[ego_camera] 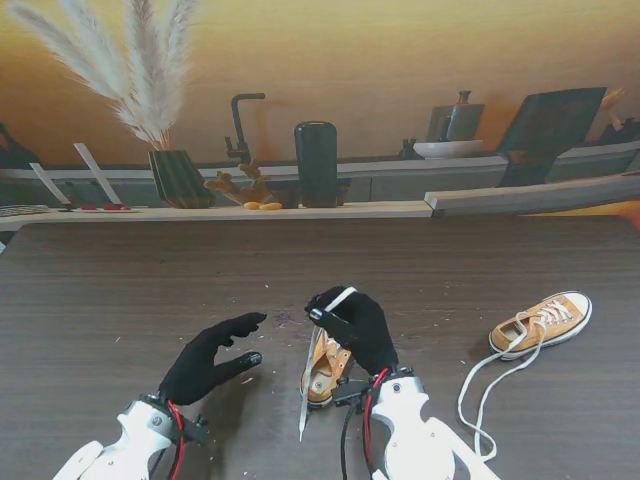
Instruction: Tie the shoelaces into a bow on the shoes
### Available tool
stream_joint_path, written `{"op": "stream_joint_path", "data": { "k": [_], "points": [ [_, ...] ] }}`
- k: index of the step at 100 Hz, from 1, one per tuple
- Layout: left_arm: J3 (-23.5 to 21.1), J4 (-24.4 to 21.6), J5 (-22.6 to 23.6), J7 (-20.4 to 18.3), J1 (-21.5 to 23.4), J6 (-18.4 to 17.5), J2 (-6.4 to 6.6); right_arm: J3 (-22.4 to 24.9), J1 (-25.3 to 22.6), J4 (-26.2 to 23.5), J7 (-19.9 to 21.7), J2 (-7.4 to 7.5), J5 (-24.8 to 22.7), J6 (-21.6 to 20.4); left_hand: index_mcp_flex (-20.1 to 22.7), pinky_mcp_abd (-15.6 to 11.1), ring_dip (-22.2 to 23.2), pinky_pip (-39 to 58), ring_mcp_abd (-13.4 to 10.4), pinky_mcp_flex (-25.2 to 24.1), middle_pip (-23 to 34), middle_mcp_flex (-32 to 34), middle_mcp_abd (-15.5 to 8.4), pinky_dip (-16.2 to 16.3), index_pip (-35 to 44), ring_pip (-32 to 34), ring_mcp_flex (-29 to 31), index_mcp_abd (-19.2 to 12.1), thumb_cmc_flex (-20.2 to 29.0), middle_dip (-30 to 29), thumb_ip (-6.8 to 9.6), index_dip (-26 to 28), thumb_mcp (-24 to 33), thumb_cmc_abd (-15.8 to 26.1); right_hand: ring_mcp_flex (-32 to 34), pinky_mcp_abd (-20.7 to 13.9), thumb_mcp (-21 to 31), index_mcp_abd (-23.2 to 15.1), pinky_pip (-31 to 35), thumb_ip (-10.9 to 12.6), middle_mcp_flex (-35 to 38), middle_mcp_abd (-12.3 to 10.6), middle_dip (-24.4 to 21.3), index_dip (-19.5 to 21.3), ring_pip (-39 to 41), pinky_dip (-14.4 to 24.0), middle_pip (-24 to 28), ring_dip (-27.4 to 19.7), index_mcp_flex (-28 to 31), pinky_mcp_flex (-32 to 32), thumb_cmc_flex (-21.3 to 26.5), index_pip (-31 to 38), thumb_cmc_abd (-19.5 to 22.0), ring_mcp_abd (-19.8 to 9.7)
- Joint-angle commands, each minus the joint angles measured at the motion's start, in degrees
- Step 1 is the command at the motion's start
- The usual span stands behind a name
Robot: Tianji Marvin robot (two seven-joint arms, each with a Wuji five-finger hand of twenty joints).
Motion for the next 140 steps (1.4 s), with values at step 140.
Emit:
{"op": "stream_joint_path", "data": {
  "k": [140],
  "points": [
    [17.2, 12.6, -4.5, -4.4, -17.8, -2.9, -0.63, 0.2, -0.2, 0.3, 5.6, 1.95, -2.0, -3.8, 9.8, -2.6, 3.4, 1.1, -2.4, 0.0, 4.1, 2.4, -3.1, 2.4, 16.0, 3.9, 1.3, -8.0, 4.3, 3.9, -10.17, 12.3, 20.0, -11.7, 0.6, -2.0, -0.8, -6.8, 16.4, -1.7, 4.7, 5.4, 1.3, -2.0, 1.7, -0.8, 1.9, 2.3, -1.9, 1.2, 1.3, 0.3, 1.7, -10.2]
  ]
}}
